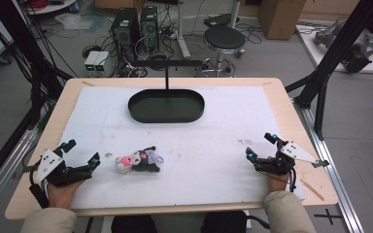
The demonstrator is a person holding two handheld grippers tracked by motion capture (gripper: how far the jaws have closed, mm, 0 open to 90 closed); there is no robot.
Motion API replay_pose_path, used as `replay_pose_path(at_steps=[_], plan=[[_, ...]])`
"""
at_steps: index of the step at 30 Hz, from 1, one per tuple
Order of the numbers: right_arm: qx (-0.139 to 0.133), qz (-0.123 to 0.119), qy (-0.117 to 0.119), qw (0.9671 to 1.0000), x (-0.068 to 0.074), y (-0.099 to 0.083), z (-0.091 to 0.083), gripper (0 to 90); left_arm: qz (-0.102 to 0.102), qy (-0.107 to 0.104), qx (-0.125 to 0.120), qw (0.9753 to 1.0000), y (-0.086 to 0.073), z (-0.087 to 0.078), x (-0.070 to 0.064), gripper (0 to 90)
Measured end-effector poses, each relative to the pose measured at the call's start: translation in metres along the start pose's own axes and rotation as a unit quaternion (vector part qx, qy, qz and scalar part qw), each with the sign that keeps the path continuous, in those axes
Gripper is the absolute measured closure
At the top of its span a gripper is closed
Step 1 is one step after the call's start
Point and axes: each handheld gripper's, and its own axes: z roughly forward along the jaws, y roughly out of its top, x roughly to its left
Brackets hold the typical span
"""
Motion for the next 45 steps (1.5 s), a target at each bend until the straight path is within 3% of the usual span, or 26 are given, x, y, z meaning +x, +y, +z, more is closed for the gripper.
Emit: replay_pose_path(at_steps=[18, 22, 24, 28, 31, 36, 38, 40, 42, 44, 45], plan=[[0.001, 0.000, -0.001, 1.0000, 0.000, 0.000, 0.000, 0.7, -0.001, -0.002, 0.002, 1.0000, 0.000, 0.000, 0.000, 1.7], [0.001, -0.001, -0.002, 1.0000, 0.000, 0.000, 0.000, 0.7, -0.001, -0.011, 0.001, 0.9999, 0.001, 0.000, 0.001, 1.7], [0.002, 0.000, -0.002, 1.0000, 0.000, 0.000, 0.000, 0.7, -0.002, -0.018, 0.015, 0.9997, 0.004, 0.002, 0.003, 1.7], [0.001, 0.003, -0.001, 1.0000, 0.000, 0.000, 0.000, 0.7, 0.011, -0.050, 0.024, 0.9984, 0.023, 0.003, 0.006, 1.7], [0.002, 0.001, -0.001, 1.0000, 0.000, 0.000, 0.000, 0.7, 0.026, -0.095, 0.040, 0.9944, 0.043, 0.006, 0.007, 1.7], [0.002, 0.001, -0.001, 1.0000, 0.000, 0.000, 0.000, 0.7, 0.047, -0.149, 0.071, 0.9851, 0.068, 0.018, 0.007, 1.7], [0.001, -0.002, -0.001, 1.0000, 0.000, 0.000, 0.001, 0.7, 0.056, -0.169, 0.085, 0.9802, 0.077, 0.024, 0.006, 1.7], [0.001, -0.002, -0.001, 1.0000, 0.000, 0.000, 0.001, 0.7, 0.073, -0.195, 0.095, 0.9734, 0.085, 0.030, 0.002, 1.7], [0.002, 0.000, -0.001, 1.0000, 0.000, 0.000, 0.000, 0.7, 0.089, -0.210, 0.110, 0.9675, 0.090, 0.035, -0.001, 1.7], [0.001, -0.002, -0.001, 1.0000, 0.000, 0.000, 0.001, 0.7, 0.111, -0.227, 0.128, 0.9592, 0.096, 0.043, -0.005, 1.7], [0.001, -0.002, -0.001, 1.0000, 0.000, 0.000, 0.001, 0.7, 0.115, -0.232, 0.136, 0.9564, 0.098, 0.045, -0.006, 1.7]])
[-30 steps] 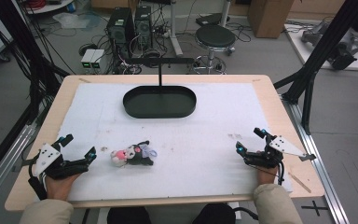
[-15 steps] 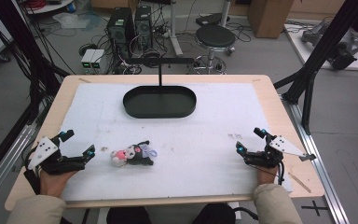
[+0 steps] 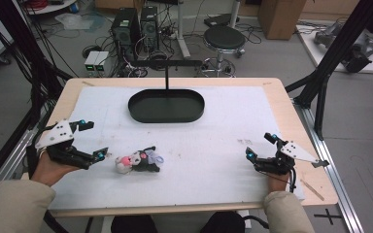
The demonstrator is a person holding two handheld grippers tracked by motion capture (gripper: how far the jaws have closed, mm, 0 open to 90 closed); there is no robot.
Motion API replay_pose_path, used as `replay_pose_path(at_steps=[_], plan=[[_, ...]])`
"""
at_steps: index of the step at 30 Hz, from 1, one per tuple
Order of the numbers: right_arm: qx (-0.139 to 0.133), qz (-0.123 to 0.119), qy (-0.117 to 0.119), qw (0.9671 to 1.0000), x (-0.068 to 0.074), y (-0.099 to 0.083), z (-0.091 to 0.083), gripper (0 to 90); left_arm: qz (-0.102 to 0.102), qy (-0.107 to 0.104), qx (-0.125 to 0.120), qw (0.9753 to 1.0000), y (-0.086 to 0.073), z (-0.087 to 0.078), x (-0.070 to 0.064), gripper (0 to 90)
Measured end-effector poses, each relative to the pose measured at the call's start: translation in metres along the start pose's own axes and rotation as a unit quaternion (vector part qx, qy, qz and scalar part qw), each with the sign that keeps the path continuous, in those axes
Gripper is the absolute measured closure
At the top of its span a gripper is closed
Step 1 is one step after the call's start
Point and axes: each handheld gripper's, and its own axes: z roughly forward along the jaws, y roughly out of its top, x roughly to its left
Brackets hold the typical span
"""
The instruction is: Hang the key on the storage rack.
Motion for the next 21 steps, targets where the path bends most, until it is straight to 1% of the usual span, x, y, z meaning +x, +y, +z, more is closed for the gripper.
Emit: replay_pose_path(at_steps=[2, 4, 6, 8, 9, 11, 13, 14, 15, 17, 18, 20, 21], plan=[[0.000, 0.000, 0.001, 1.0000, 0.000, 0.000, 0.000, 0.7, 0.009, -0.017, 0.020, 0.9996, 0.007, 0.005, 0.001, 1.7], [0.001, 0.002, 0.001, 1.0000, 0.000, 0.000, 0.000, 0.7, 0.014, -0.034, 0.037, 0.9986, 0.013, 0.010, 0.002, 1.7], [0.002, 0.005, 0.001, 1.0000, 0.000, 0.000, 0.000, 0.7, 0.018, -0.056, 0.058, 0.9965, 0.019, 0.016, 0.001, 1.7], [0.002, 0.005, 0.001, 1.0000, 0.000, 0.000, 0.000, 0.7, 0.023, -0.071, 0.079, 0.9941, 0.023, 0.023, 0.001, 1.7], [0.002, 0.004, 0.001, 1.0000, 0.000, 0.000, 0.000, 0.7, 0.025, -0.080, 0.091, 0.9923, 0.024, 0.027, 0.001, 1.7], [0.001, 0.005, 0.002, 1.0000, 0.000, 0.000, 0.000, 0.7, 0.025, -0.090, 0.112, 0.9892, 0.025, 0.034, -0.001, 1.7], [0.001, 0.005, 0.001, 1.0000, 0.000, 0.000, 0.000, 0.7, 0.031, -0.100, 0.139, 0.9848, 0.025, 0.042, -0.002, 1.7], [0.001, 0.004, 0.001, 1.0000, 0.000, 0.000, 0.000, 0.7, 0.031, -0.103, 0.146, 0.9834, 0.023, 0.046, -0.004, 1.7], [0.001, 0.004, 0.001, 1.0000, 0.000, 0.000, 0.000, 0.7, 0.035, -0.107, 0.155, 0.9814, 0.023, 0.048, -0.004, 1.7], [0.002, 0.004, 0.001, 1.0000, 0.000, 0.000, 0.000, 0.7, 0.033, -0.115, 0.176, 0.9769, 0.021, 0.055, -0.006, 1.7], [0.002, 0.006, 0.002, 1.0000, 0.000, 0.000, -0.001, 0.7, 0.037, -0.116, 0.185, 0.9751, 0.021, 0.058, -0.007, 1.7], [0.002, 0.006, 0.002, 1.0000, 0.000, 0.000, -0.001, 0.7, 0.038, -0.125, 0.198, 0.9714, 0.020, 0.063, -0.009, 1.7], [0.002, 0.006, 0.002, 1.0000, 0.000, 0.000, -0.001, 0.7, 0.039, -0.124, 0.205, 0.9700, 0.019, 0.066, -0.010, 1.7]])
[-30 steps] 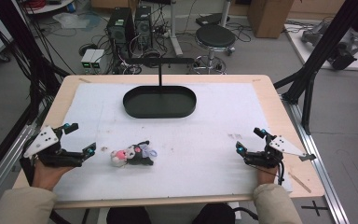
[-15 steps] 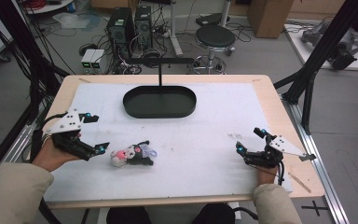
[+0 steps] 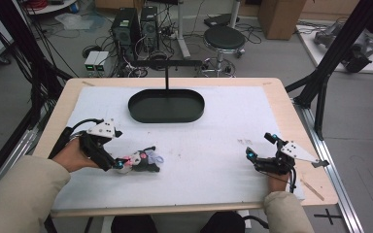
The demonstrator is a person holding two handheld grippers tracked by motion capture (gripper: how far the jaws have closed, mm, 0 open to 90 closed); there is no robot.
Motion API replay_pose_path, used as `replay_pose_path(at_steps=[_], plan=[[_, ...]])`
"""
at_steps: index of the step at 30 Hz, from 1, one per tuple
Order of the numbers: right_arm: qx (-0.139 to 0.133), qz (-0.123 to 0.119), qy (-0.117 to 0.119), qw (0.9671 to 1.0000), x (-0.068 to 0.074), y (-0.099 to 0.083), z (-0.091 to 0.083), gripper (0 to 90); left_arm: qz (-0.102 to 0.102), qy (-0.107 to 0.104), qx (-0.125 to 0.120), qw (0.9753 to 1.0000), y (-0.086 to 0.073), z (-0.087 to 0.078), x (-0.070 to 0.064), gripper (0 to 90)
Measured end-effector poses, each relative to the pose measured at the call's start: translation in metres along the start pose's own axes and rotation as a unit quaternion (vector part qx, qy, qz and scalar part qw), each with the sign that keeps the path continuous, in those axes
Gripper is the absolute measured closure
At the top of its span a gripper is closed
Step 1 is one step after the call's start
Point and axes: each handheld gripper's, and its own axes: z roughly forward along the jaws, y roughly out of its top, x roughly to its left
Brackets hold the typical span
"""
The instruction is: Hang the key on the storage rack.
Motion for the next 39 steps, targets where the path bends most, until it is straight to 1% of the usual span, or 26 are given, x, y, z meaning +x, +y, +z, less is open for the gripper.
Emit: replay_pose_path(at_steps=[1, 3, 6, 8, 9, 11, 13, 16, 17, 19, 20, 22, 23, 24, 25, 26, 27, 28, 29, 30, 32, 33, 37, 39], plan=[[0.000, 0.000, 0.000, 1.0000, 0.000, 0.000, 0.000, 0.7, 0.000, -0.001, 0.004, 1.0000, 0.000, 0.002, 0.000, 1.7], [0.000, 0.000, 0.000, 1.0000, 0.000, 0.000, 0.000, 0.7, 0.002, -0.004, 0.019, 0.9998, -0.001, 0.006, 0.000, 1.7], [-0.002, -0.001, 0.000, 1.0000, -0.001, 0.000, 0.000, 0.7, 0.009, -0.007, 0.048, 0.9988, -0.002, 0.013, -0.001, 1.7], [-0.001, 0.002, 0.000, 1.0000, 0.000, 0.000, 0.000, 0.7, 0.010, -0.013, 0.063, 0.9979, -0.003, 0.019, -0.002, 1.7], [-0.001, 0.003, 0.000, 1.0000, 0.000, 0.000, 0.000, 0.7, 0.007, -0.014, 0.065, 0.9978, -0.004, 0.022, -0.004, 1.7], [-0.001, 0.002, 0.000, 1.0000, 0.000, 0.000, 0.000, 0.7, 0.018, -0.019, 0.086, 0.9959, -0.005, 0.028, -0.004, 1.7], [-0.001, 0.001, 0.000, 1.0000, 0.000, 0.000, 0.000, 0.7, 0.022, -0.020, 0.104, 0.9941, -0.005, 0.032, -0.005, 1.7], [-0.002, -0.001, 0.001, 1.0000, -0.001, 0.000, 0.000, 0.7, 0.019, -0.026, 0.118, 0.9925, -0.007, 0.038, -0.005, 1.7], [-0.002, 0.000, 0.001, 1.0000, -0.001, 0.000, 0.000, 0.7, 0.018, -0.032, 0.123, 0.9918, -0.007, 0.039, -0.005, 1.9], [-0.001, 0.003, 0.000, 1.0000, 0.000, 0.000, 0.000, 0.7, 0.017, -0.035, 0.127, 0.9912, -0.008, 0.041, -0.005, 3.7], [-0.002, 0.002, 0.000, 1.0000, 0.000, 0.000, 0.000, 0.7, 0.016, -0.036, 0.134, 0.9902, -0.008, 0.042, -0.005, 4.3], [-0.002, -0.001, 0.001, 1.0000, -0.001, 0.000, 0.000, 0.6, 0.016, -0.034, 0.141, 0.9893, -0.009, 0.044, -0.005, 9.4], [-0.002, -0.001, 0.001, 1.0000, -0.001, 0.000, 0.000, 0.7, 0.011, -0.036, 0.145, 0.9888, -0.009, 0.045, -0.005, 11.2], [-0.001, 0.002, -0.001, 1.0000, 0.000, 0.000, 0.000, 0.7, 0.008, -0.036, 0.148, 0.9883, -0.010, 0.045, -0.005, 17.2], [-0.001, 0.003, -0.001, 1.0000, 0.000, 0.000, 0.000, 0.7, 0.006, -0.036, 0.152, 0.9877, -0.010, 0.045, -0.004, 17.2], [-0.002, -0.001, 0.001, 1.0000, -0.001, 0.000, 0.000, 0.7, 0.005, -0.035, 0.157, 0.9870, -0.010, 0.045, -0.004, 22.2], [-0.002, -0.001, 0.000, 1.0000, -0.001, 0.000, 0.000, 0.7, 0.001, -0.032, 0.157, 0.9871, -0.011, 0.045, -0.004, 25.7], [-0.002, -0.001, 0.000, 1.0000, -0.001, 0.000, 0.000, 0.7, 0.001, -0.034, 0.161, 0.9864, -0.010, 0.045, -0.003, 26.3], [-0.002, 0.000, 0.000, 1.0000, 0.000, 0.000, 0.000, 0.7, 0.000, -0.037, 0.161, 0.9863, -0.011, 0.044, -0.003, 27.9], [-0.002, 0.000, 0.000, 1.0000, 0.000, 0.000, 0.000, 0.7, 0.003, -0.038, 0.162, 0.9860, -0.010, 0.043, -0.003, 32.4], [-0.002, -0.001, 0.000, 1.0000, 0.000, 0.000, 0.000, 0.7, -0.001, -0.044, 0.161, 0.9860, -0.010, 0.042, -0.004, 41.5], [-0.001, 0.000, 0.000, 1.0000, 0.000, 0.000, 0.000, 0.7, 0.000, -0.046, 0.159, 0.9862, -0.010, 0.042, -0.004, 48.6], [-0.002, 0.000, 0.000, 1.0000, 0.000, 0.000, 0.000, 0.7, -0.004, -0.045, 0.159, 0.9863, -0.010, 0.041, -0.005, 51.4], [0.000, 0.001, 0.001, 1.0000, 0.000, 0.000, 0.000, 0.7, 0.004, -0.047, 0.156, 0.9867, -0.010, 0.041, -0.005, 52.7]])
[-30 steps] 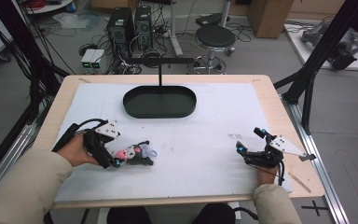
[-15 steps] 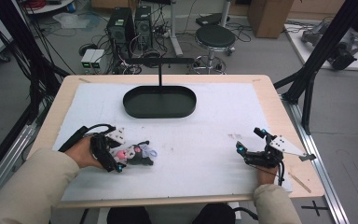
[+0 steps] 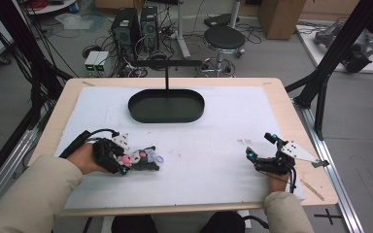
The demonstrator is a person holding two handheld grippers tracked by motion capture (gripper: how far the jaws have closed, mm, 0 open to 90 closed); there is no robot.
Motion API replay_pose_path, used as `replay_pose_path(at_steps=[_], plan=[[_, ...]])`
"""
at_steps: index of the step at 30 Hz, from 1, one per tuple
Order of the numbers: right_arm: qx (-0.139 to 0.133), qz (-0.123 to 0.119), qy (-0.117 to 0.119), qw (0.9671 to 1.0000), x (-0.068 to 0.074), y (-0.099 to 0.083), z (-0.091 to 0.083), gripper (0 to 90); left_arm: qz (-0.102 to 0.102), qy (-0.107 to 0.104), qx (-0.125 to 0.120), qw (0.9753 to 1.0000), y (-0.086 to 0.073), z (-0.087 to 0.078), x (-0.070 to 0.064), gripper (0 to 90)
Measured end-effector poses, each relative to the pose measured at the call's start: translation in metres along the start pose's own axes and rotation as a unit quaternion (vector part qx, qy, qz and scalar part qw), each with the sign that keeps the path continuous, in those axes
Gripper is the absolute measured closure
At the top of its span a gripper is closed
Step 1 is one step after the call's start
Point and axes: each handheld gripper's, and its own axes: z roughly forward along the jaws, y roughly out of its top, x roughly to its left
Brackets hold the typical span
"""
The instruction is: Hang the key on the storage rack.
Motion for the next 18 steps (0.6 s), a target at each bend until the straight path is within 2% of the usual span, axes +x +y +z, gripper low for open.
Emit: replay_pose_path(at_steps=[4, 5, 7, 9, 12, 18], plan=[[-0.001, -0.002, -0.001, 1.0000, 0.000, 0.000, 0.000, 0.7, 0.002, 0.004, 0.000, 1.0000, 0.000, -0.002, 0.001, 54.2], [-0.002, -0.002, -0.001, 1.0000, 0.000, 0.000, 0.000, 0.7, -0.005, 0.009, -0.007, 0.9999, 0.000, -0.002, 0.000, 54.5], [-0.002, -0.003, 0.000, 1.0000, -0.001, 0.000, 0.000, 0.7, -0.004, 0.027, -0.014, 0.9995, 0.000, -0.004, 0.001, 55.2], [-0.001, -0.002, 0.000, 1.0000, 0.000, 0.000, 0.000, 0.6, -0.018, 0.050, -0.023, 0.9983, 0.000, -0.008, 0.003, 56.7], [0.000, -0.001, -0.001, 1.0000, 0.000, 0.000, 0.000, 0.7, -0.036, 0.085, -0.045, 0.9948, -0.001, -0.016, 0.007, 57.8], [0.000, -0.002, -0.001, 1.0000, 0.000, 0.000, 0.000, 0.7, -0.084, 0.114, -0.079, 0.9867, -0.006, -0.032, 0.017, 57.9]])
